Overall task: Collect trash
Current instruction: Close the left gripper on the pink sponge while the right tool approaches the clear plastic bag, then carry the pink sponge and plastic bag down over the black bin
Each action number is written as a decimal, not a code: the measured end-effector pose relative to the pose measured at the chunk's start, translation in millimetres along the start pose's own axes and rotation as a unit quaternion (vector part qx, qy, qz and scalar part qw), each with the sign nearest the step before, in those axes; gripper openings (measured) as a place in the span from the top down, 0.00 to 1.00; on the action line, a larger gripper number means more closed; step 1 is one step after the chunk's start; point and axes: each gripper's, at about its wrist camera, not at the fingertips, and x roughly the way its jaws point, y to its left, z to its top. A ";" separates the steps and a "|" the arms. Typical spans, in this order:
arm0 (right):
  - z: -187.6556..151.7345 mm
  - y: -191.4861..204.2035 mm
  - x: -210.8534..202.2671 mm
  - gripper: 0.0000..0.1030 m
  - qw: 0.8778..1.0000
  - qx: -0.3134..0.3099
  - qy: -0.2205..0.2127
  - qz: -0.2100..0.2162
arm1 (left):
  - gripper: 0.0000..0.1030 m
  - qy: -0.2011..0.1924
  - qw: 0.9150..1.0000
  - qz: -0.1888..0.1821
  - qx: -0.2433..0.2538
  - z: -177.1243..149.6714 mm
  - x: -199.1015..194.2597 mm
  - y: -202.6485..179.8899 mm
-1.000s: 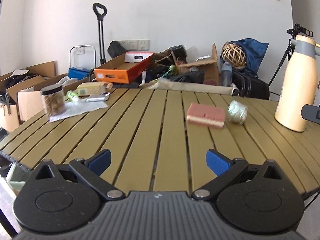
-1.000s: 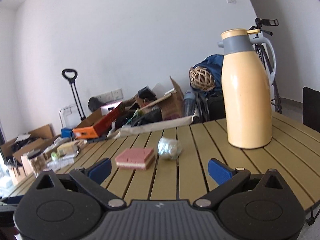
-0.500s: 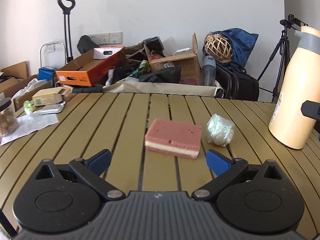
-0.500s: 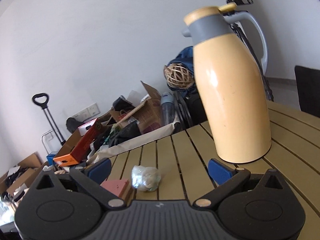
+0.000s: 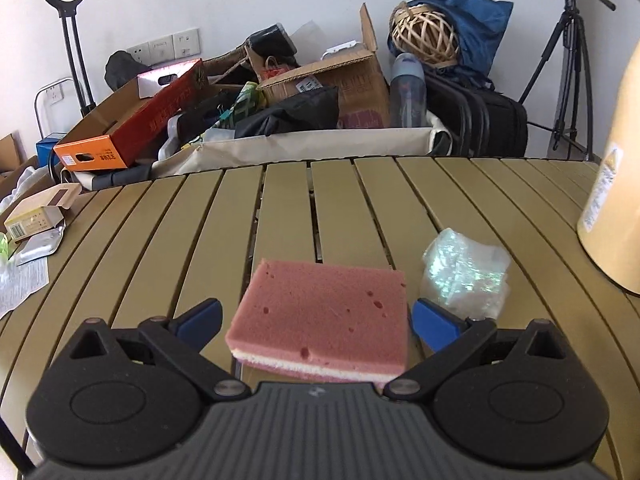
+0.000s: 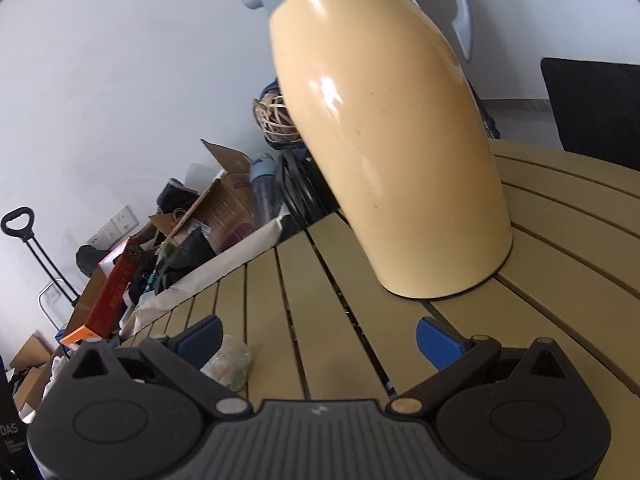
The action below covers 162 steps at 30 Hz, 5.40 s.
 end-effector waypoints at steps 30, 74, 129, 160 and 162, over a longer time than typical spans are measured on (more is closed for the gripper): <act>-11.9 14.0 16.6 0.00 1.000 -0.007 0.030 0.006 | 0.04 0.032 0.997 -0.020 -0.064 -7.7 16.4 20.3; -41.7 150.6 65.5 0.00 0.986 -0.157 0.049 -0.008 | 0.04 -0.140 0.952 0.059 -0.265 -73.5 -150.9 163.5; -93.0 123.7 -154.0 0.53 0.963 -0.245 0.048 0.105 | 0.04 -0.143 0.968 0.031 -0.204 -170.6 -265.2 122.2; -244.1 44.8 -251.1 0.53 0.940 -0.267 0.179 0.117 | 0.04 -0.029 0.993 0.044 -0.110 -305.3 -313.0 89.4; -254.0 38.1 -248.4 0.53 0.937 -0.269 0.195 0.109 | 0.04 -0.011 0.993 0.043 -0.107 -312.3 -306.6 86.9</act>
